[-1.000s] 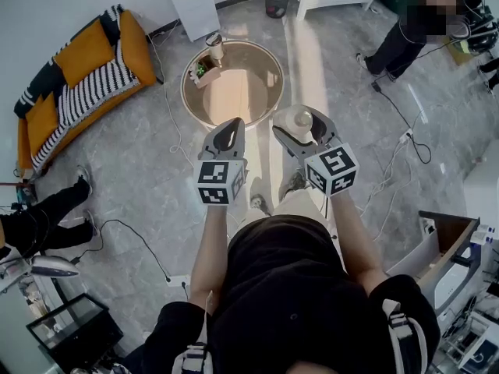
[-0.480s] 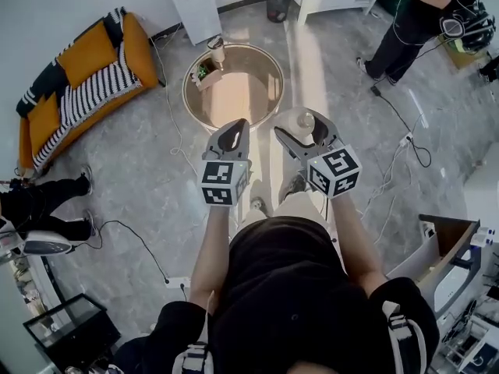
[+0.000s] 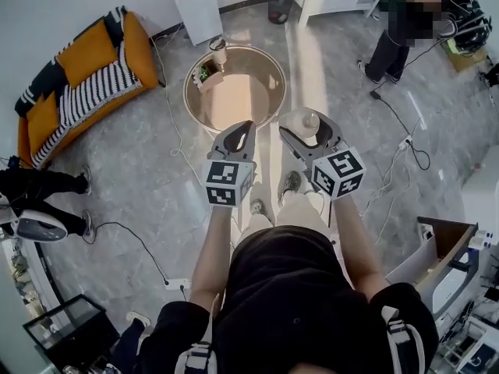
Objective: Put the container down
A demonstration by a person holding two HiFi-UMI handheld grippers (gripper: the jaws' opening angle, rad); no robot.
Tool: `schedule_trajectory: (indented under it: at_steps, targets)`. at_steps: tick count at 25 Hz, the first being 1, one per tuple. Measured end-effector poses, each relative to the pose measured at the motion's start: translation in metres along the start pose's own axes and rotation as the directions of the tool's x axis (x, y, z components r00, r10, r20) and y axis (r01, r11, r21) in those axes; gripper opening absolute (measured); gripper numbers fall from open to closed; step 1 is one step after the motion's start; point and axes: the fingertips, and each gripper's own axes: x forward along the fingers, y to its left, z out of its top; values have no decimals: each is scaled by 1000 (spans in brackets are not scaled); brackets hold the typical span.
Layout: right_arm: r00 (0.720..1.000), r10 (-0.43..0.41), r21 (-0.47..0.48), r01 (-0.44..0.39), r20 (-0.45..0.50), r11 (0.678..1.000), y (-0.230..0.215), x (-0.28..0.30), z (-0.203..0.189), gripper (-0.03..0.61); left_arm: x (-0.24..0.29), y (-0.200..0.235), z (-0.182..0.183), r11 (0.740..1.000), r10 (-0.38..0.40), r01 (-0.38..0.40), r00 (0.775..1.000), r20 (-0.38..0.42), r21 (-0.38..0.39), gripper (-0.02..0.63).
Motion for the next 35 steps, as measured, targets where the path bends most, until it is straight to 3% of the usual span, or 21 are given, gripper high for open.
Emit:
schedule_trajectory:
  at_steps: [11,18,25,35]
  targets:
    - [1000,28,-18,-28,-6,999,-44,44,14,330,56,17,27,1000,25,-25,1000,-6,17,18]
    - [998,68,-59,-69,-5,996,-82,84,29,330,98,41,45,995,91,-89,995,-34,36,18]
    - [990,143,-83,-143,-13,986,-125,114,48,330,149,49,71,988,155,-154,988,-12,30,18]
    - [976,211,-67,-214,-54,975,-175,136,36,330,194,52,61,967,254,-255,967,-17,-23,18]
